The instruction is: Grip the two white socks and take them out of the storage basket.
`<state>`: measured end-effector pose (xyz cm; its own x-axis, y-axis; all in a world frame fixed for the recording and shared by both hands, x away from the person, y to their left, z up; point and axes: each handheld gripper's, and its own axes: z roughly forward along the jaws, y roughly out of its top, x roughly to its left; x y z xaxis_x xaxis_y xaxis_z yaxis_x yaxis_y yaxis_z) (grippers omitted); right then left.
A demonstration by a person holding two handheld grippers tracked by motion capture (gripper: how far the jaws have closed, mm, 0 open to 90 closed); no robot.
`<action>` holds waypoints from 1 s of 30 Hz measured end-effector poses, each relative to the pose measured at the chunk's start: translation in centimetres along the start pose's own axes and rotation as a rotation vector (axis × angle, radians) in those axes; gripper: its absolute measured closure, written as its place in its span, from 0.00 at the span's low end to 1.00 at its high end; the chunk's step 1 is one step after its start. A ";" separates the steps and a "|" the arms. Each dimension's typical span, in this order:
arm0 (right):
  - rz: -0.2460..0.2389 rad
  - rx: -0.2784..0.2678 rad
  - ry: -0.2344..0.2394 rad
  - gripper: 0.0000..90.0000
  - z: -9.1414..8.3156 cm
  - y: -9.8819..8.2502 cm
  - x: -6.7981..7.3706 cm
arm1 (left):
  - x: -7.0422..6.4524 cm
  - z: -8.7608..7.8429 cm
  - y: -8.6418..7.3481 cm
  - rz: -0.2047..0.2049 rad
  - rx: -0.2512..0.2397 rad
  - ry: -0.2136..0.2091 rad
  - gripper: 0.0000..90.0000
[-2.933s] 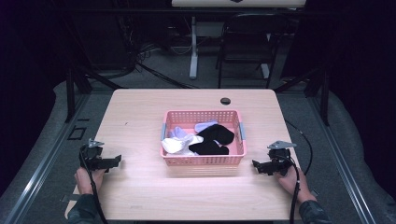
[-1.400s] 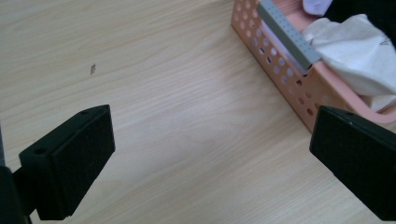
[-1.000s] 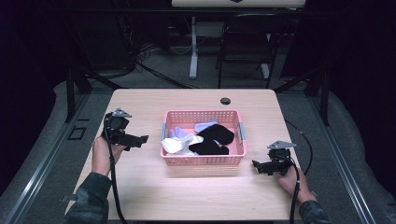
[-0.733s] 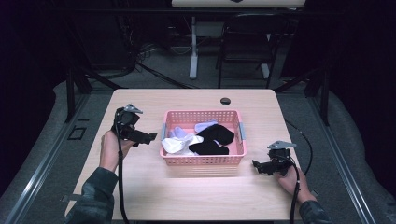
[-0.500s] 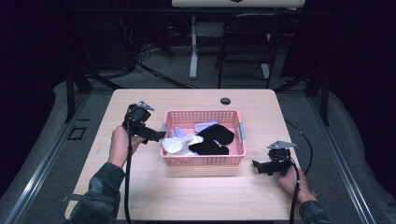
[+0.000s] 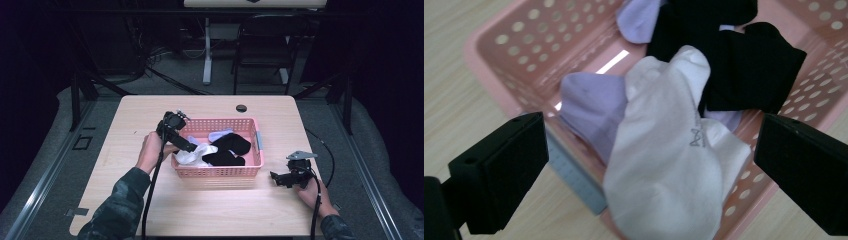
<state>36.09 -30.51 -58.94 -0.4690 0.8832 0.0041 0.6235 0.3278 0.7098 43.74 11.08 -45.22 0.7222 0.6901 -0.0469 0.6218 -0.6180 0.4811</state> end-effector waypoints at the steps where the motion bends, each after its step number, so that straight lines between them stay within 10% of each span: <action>1: 0.000 0.000 0.000 0.00 0.0 0.0 0.0 | -0.5 0.8 0.5 0.010 0.031 -0.012 0.03; 16: 0.000 0.000 0.000 0.00 0.0 0.0 0.0 | -2.0 4.6 1.9 0.073 0.212 -0.006 0.49; 30: 0.000 0.000 0.000 0.00 0.0 0.0 0.0 | -1.5 4.1 2.0 0.103 0.199 0.004 0.94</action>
<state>36.09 -30.51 -58.94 -0.4691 0.8831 0.0040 0.6233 0.3279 0.7099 45.11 7.24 -47.82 0.7837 0.6212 -0.0026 0.5930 -0.7469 0.3010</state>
